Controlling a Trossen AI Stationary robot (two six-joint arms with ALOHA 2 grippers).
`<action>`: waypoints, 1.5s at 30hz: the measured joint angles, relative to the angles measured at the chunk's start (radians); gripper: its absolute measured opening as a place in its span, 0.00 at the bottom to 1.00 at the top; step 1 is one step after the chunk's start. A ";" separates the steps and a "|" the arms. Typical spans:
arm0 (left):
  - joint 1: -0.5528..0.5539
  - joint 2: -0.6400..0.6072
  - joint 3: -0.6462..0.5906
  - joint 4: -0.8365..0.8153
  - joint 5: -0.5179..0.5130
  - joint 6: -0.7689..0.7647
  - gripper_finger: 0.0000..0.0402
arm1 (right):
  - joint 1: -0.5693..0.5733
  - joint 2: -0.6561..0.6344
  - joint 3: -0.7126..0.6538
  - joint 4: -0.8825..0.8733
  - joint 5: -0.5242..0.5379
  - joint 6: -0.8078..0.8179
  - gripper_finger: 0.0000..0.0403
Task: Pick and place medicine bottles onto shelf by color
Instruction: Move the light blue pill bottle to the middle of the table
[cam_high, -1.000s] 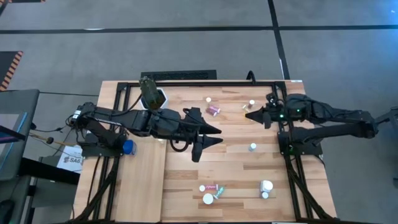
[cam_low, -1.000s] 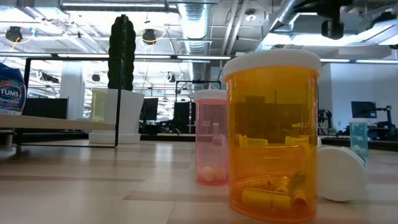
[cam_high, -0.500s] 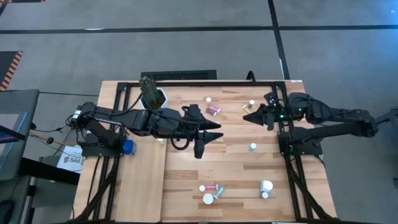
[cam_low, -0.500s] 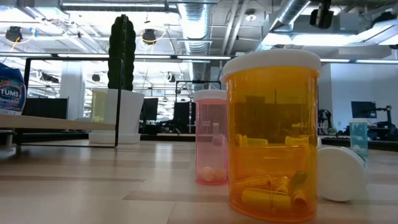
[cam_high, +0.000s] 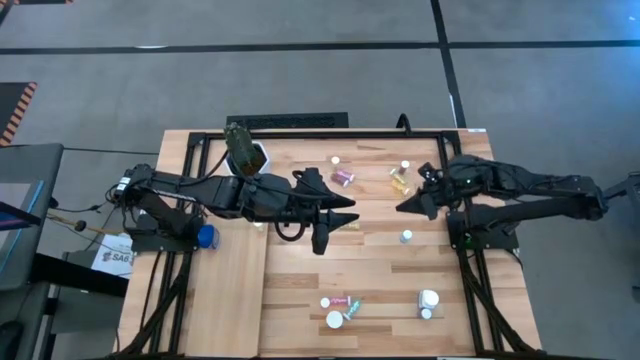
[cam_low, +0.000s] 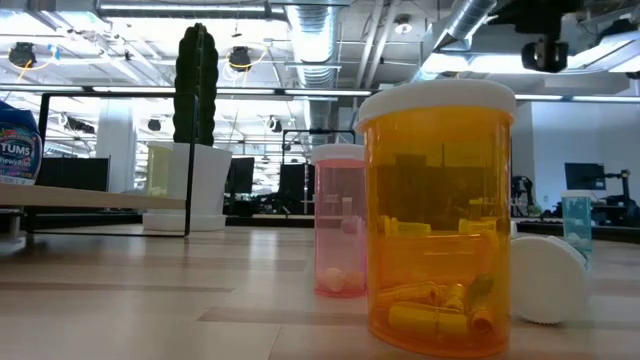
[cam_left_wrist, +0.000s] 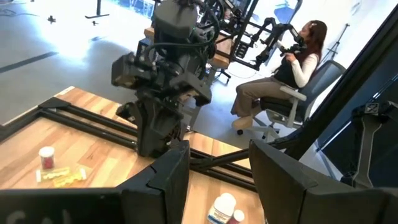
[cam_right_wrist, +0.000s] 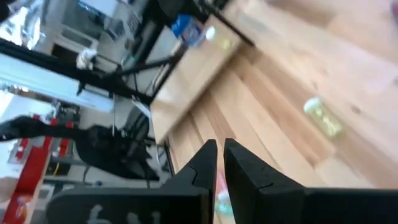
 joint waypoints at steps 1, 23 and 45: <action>0.000 0.000 0.000 0.000 0.002 0.000 0.38 | 0.003 0.000 0.000 -0.018 -0.011 0.000 0.14; 0.000 0.000 0.000 -0.001 -0.009 -0.055 0.38 | 0.147 0.301 0.000 -0.444 0.015 -0.142 0.14; 0.000 0.000 0.000 -0.026 -0.056 -0.054 0.38 | 0.097 0.383 0.000 -0.453 0.012 -0.275 0.14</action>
